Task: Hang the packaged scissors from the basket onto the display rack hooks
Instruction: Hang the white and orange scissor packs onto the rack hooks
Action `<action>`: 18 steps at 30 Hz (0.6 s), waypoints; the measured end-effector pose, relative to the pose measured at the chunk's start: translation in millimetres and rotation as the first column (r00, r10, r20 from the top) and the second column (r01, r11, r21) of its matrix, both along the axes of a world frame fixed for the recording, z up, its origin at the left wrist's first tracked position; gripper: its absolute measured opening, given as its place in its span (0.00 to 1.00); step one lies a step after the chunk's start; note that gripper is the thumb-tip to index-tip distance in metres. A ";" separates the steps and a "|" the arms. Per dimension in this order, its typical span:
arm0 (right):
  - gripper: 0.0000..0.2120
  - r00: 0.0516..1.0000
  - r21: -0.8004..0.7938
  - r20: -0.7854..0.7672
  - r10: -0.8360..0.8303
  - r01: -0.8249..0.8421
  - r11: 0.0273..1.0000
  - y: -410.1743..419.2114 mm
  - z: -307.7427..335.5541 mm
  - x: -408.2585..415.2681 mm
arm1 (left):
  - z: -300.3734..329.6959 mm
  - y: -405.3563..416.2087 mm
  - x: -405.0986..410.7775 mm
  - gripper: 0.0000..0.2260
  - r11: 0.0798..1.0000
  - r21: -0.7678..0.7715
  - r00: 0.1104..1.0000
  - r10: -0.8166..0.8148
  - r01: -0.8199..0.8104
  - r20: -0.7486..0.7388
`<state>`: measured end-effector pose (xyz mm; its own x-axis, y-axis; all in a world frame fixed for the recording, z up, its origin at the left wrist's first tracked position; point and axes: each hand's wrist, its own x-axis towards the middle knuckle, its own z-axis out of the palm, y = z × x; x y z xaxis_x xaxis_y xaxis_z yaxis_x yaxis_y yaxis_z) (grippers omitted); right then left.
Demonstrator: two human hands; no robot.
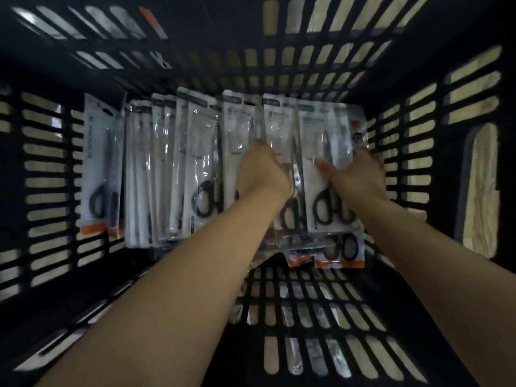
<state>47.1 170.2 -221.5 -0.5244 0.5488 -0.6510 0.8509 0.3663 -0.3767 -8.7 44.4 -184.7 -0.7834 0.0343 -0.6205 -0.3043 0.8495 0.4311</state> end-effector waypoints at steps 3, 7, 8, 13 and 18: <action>0.40 0.993 -0.071 -0.003 -0.114 0.114 0.991 0.4 9.5 -2.3 | 1.7 -6.3 2.4 0.12 0.996 0.083 0.999 0.039 -0.038 -0.011; 0.44 0.957 -0.079 0.022 -0.290 0.291 0.953 0.9 19.5 -3.6 | 9.8 -13.6 1.7 0.11 0.992 0.120 1.000 0.029 -0.029 0.003; 0.44 0.955 -0.081 0.044 -0.295 0.297 0.951 0.4 21.6 -2.3 | 11.6 -16.1 0.3 0.10 0.993 0.112 0.999 0.038 -0.038 0.005; 0.33 0.933 -0.227 0.142 -0.331 0.356 0.906 -4.0 34.5 4.6 | 22.3 -29.1 -8.1 0.12 0.962 0.142 0.963 0.208 -0.233 0.172; 0.31 0.937 -0.335 0.202 -0.284 0.339 0.879 -9.9 40.7 7.3 | 27.0 -41.7 -15.3 0.14 0.884 0.164 0.847 0.346 -0.439 0.403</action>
<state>54.4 160.3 -180.7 -0.2519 0.3827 -0.8889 0.9526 -0.0640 -0.2975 -24.0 2.7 -157.7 -0.4928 -0.0449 -0.8690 -0.7596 0.5093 0.4045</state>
